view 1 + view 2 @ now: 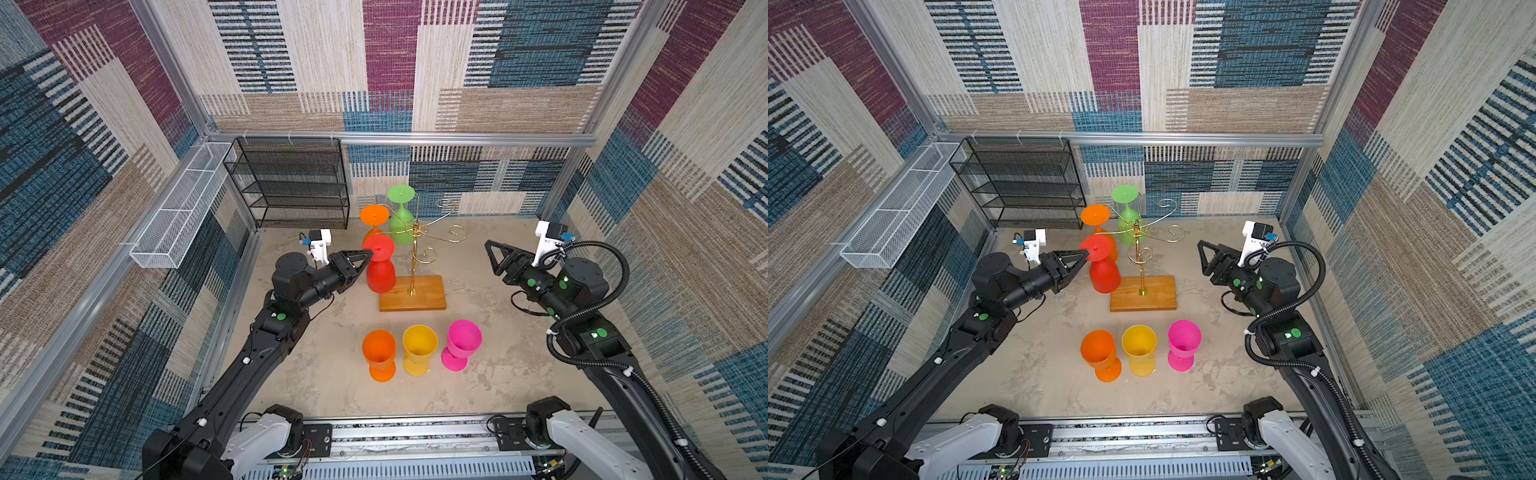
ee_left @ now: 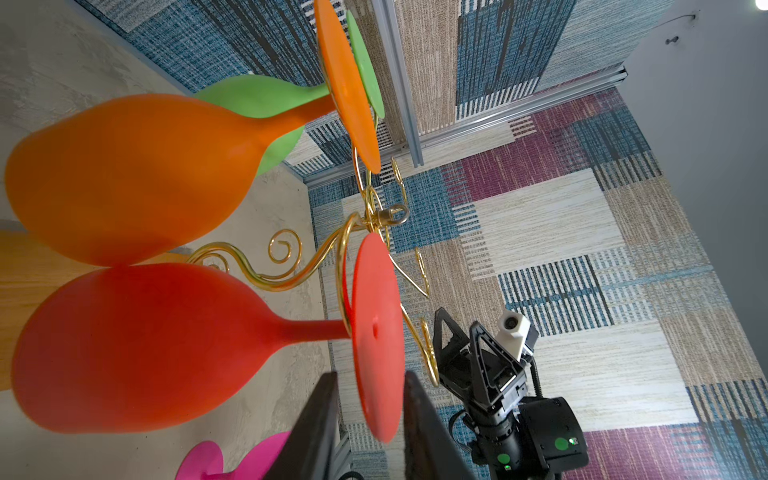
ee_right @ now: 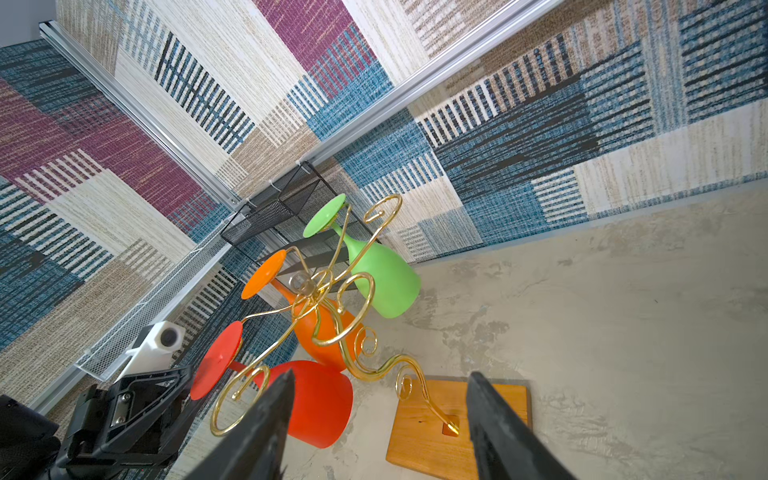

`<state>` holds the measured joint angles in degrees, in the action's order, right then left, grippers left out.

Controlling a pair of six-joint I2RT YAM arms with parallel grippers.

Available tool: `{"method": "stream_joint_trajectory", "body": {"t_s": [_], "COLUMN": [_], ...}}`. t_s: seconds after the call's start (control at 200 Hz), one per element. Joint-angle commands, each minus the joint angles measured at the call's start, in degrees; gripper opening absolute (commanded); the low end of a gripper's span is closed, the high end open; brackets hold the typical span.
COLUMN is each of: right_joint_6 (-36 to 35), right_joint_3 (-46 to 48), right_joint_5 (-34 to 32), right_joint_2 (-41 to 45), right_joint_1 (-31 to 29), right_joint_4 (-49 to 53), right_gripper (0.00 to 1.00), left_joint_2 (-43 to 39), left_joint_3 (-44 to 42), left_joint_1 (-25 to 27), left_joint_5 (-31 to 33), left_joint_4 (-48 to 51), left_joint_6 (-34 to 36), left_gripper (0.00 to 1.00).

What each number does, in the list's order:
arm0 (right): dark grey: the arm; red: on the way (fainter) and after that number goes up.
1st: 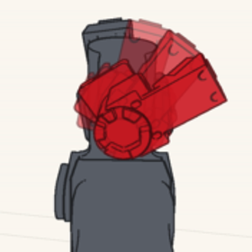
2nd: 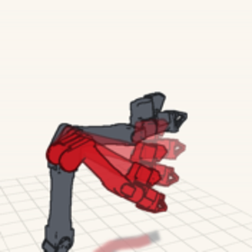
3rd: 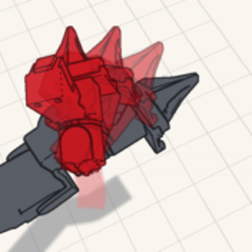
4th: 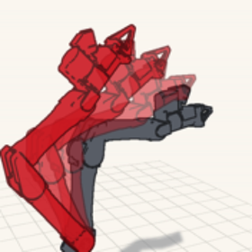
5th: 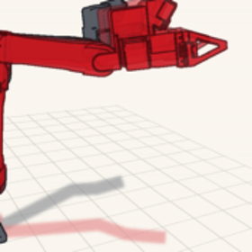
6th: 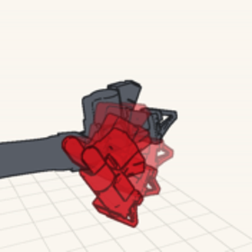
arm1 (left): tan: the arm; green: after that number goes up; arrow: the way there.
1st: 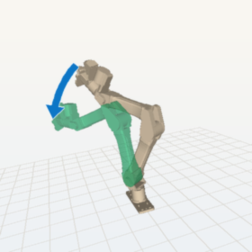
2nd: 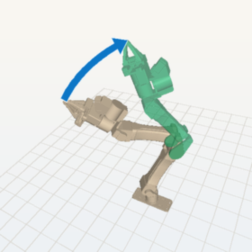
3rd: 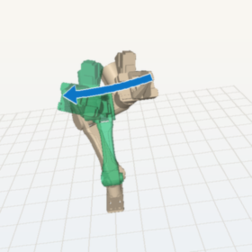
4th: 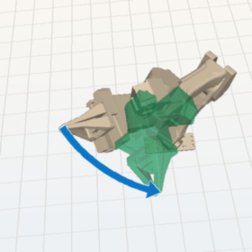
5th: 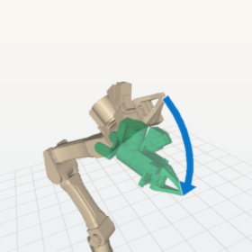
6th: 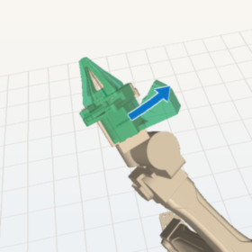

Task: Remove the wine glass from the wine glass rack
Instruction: 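Close the left gripper on the foot of the red glass on the rack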

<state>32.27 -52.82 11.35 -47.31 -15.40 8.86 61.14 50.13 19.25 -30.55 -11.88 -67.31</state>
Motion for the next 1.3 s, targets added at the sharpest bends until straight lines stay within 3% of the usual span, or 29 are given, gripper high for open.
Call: {"method": "stream_joint_trajectory", "body": {"t_s": [0.0, 0.726, 1.297], "right_joint_6": [-0.7, -0.2, 0.1], "right_joint_3": [0.0, 0.9, 1.3], "right_joint_5": [-0.4, -0.7, -0.5], "right_joint_2": [0.3, 0.8, 1.1], "right_joint_1": [0.0, 0.0, 0.0], "right_joint_4": [-2.2, -2.3, -2.4], "right_gripper": [0.67, 0.67, 0.67], "left_joint_2": [0.5, -1.1, -3.2], "left_joint_3": [0.5, 1.7, 2.5], "left_joint_1": [-0.1, -0.1, -0.3], "left_joint_5": [-1.3, 0.2, 1.0], "left_joint_4": [-3.0, 0.4, 3.4], "left_joint_6": [1.6, 2.0, 0.8], "left_gripper": [0.28, 0.05, 0.00]}}
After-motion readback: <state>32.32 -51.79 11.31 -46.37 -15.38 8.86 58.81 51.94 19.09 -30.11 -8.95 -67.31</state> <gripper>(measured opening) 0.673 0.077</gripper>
